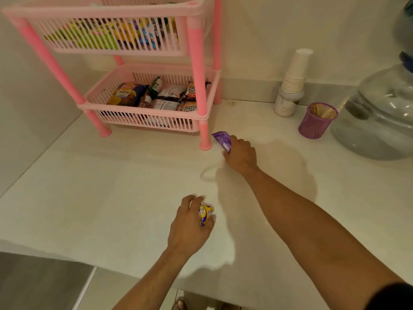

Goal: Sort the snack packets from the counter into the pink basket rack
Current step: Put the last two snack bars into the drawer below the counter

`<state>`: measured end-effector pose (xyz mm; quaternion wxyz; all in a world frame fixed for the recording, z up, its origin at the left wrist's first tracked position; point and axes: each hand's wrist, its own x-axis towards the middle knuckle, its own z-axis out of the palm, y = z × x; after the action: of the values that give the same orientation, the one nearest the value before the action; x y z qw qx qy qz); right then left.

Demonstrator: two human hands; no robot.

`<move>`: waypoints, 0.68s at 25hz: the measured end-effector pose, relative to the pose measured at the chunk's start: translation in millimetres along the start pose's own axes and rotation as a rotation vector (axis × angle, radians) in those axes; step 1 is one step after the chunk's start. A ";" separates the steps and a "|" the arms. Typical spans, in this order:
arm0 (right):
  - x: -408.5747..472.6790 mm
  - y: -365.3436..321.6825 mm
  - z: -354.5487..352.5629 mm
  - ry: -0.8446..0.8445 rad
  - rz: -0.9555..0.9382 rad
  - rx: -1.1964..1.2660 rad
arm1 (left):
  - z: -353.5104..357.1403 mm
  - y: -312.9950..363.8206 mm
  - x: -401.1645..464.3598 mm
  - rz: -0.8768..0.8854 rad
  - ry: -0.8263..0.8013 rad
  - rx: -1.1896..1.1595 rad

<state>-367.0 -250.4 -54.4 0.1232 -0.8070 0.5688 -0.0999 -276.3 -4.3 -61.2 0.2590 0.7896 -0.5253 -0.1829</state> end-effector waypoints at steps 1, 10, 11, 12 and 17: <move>-1.8 0.0 1.5 0.017 0.010 0.005 | 1.4 1.9 -0.5 -0.008 0.012 0.005; -98.6 30.7 -12.5 0.148 0.323 0.568 | 14.3 19.8 8.8 0.050 -0.018 0.008; -114.3 36.8 -15.1 0.174 0.344 0.601 | 15.8 22.6 7.7 0.057 -0.025 0.002; -131.2 42.8 -18.3 0.209 0.360 0.628 | 17.0 25.2 5.5 0.063 -0.037 -0.012; -208.6 63.3 -28.9 0.343 0.439 0.669 | 18.0 38.3 -9.0 0.101 -0.088 -0.052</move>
<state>-501.7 -76.6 -51.2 0.3000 -0.5543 0.6756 -0.3826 -318.0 -11.9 -52.4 0.2652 0.7462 -0.5704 -0.2178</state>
